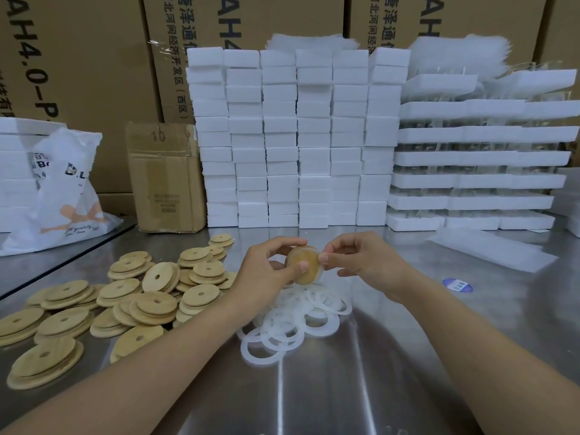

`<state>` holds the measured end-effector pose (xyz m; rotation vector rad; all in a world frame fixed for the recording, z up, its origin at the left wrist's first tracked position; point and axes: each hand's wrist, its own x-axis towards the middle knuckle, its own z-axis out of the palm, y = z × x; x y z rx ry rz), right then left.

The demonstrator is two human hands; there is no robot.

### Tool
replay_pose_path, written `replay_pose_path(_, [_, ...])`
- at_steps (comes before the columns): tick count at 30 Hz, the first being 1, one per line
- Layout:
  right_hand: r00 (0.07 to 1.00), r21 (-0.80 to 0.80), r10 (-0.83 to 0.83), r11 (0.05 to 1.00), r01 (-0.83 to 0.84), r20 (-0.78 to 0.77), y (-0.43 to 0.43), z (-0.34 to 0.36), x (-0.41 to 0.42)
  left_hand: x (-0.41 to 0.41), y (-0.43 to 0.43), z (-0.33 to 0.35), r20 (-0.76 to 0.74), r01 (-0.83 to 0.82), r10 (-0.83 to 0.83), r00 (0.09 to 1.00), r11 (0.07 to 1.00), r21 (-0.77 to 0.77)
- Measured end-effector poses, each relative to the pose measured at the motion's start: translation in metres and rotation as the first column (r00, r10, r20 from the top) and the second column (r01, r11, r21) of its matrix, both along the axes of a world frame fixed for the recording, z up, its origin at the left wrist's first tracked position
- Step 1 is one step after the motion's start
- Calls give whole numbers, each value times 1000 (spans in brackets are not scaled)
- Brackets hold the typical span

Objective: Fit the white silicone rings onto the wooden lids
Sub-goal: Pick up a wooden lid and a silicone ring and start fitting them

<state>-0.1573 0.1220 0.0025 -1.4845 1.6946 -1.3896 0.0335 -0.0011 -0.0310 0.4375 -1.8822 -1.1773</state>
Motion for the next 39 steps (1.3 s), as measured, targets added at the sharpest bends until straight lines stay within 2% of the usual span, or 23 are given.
replay_pose_path(5, [999, -16, -28, 999, 28, -33, -3, -5, 10, -1, 0, 1, -83, -40, 49, 995, 994, 103])
replay_pose_path(10, [996, -60, -69, 996, 65, -64, -6, -6, 16, -3, 0, -4, -35, -43, 42, 998, 999, -28])
replay_pose_path(15, [987, -110, -102, 990, 89, -120, -8, -7, 19, -3, -2, -8, -63, -42, 41, 997, 999, -19])
replay_pose_path(21, [964, -139, -150, 983, 122, -220, -15, -12, 21, -3, -4, -7, -11, -65, 65, 998, 998, -12])
replay_pose_path(31, [997, -74, -65, 995, 62, -39, -8, -5, 14, 1, -5, 3, 41, -4, 6, 999, 999, -51])
replay_pose_path(39, [999, -10, -9, 1000, 8, -44, -5, -2, 13, 3, -3, 1, 49, -13, 15, 999, 999, -35])
